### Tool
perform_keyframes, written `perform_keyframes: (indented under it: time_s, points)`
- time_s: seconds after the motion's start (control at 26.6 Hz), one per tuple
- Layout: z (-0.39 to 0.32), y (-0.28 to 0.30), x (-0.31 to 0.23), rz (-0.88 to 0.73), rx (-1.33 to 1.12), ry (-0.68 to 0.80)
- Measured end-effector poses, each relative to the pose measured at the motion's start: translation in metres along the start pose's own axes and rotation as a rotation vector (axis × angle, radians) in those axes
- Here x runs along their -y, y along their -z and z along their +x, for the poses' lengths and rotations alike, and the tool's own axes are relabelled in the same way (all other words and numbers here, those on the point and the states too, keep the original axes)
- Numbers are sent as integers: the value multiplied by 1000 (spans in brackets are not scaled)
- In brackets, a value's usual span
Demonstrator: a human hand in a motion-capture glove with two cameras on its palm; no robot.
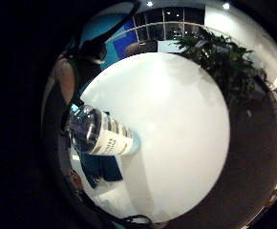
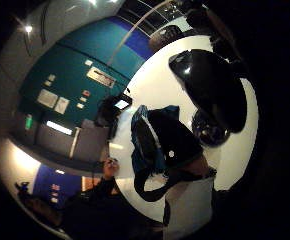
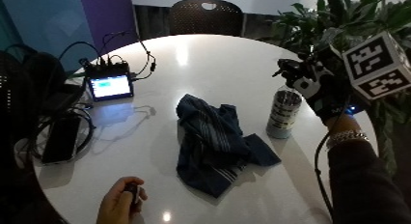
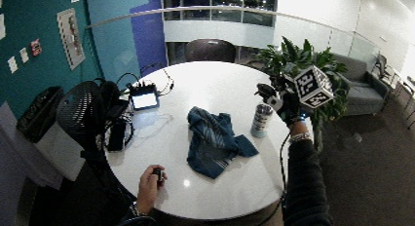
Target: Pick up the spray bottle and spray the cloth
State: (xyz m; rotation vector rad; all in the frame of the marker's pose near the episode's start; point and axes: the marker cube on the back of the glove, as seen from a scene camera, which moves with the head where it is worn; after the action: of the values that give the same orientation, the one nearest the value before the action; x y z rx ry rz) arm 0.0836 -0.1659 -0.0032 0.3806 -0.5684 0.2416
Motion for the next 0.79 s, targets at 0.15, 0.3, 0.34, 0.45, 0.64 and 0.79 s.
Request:
perform_keyframes:
  time_s: [0.15, 0.3, 0.34, 0.45, 0.64, 0.79]
  points:
    - [16, -17, -6, 11, 190, -54]
    - [17, -28, -7, 47, 383, -88]
    - [15, -30, -6, 56, 419, -90]
    - [10, -37, -6, 85, 495, -87]
    - [12, -43, -10, 211, 572, -79]
    - [19, -41, -10, 362, 533, -58]
